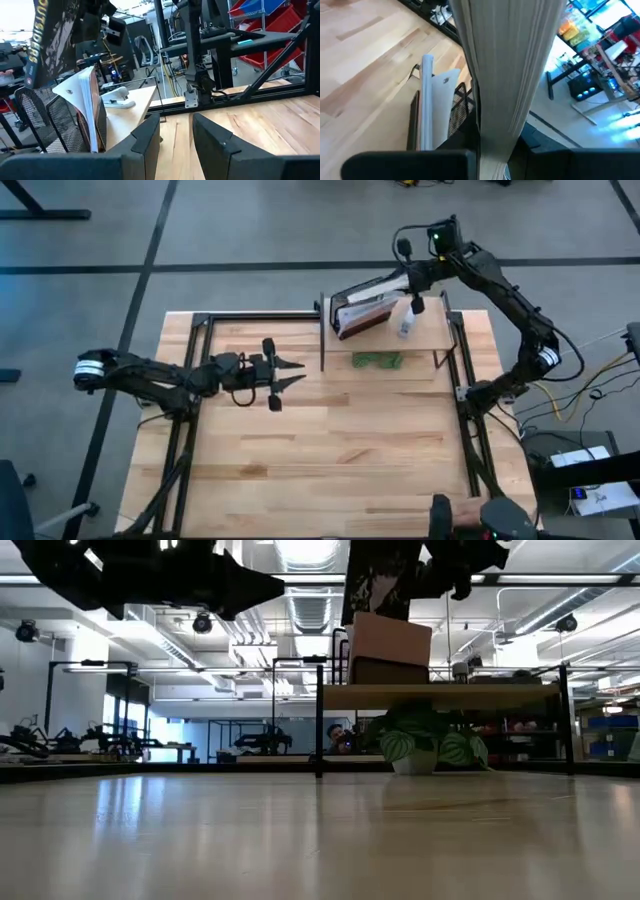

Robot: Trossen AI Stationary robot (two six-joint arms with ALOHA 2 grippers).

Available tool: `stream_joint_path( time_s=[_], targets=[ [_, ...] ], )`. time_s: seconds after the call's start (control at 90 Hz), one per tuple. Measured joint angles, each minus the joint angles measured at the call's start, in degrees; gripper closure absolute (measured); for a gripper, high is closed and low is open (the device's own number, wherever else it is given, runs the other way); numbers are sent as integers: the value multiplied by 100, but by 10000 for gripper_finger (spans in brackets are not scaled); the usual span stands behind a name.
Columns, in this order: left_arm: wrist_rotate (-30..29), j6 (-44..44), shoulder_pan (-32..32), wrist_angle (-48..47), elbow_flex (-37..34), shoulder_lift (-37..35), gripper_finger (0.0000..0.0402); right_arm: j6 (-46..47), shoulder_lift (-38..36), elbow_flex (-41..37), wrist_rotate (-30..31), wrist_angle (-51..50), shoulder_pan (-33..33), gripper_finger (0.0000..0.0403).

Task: Stock shelves
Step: Put the black book into the black desk organizer on the shelf

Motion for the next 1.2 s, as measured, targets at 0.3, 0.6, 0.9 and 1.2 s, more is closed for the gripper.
stream_joint_path(
  time_s=[0.3, 0.6, 0.9, 1.2],
  targets=[
    [4, -4, 65, 76, 2, 4, 303, -211, 331, 0, -583, -39, -220, 373],
    [14, -22, 133, 186, 2, 9, 303, -597, 376, 0, -577, -57, -248, 373],
    [17, -23, 252, 256, 2, 8, 303, -728, 472, 0, -577, -27, -255, 373],
    [17, -24, 277, 311, 4, 9, 303, -637, 680, 2, -630, -33, -266, 373]
  ],
)
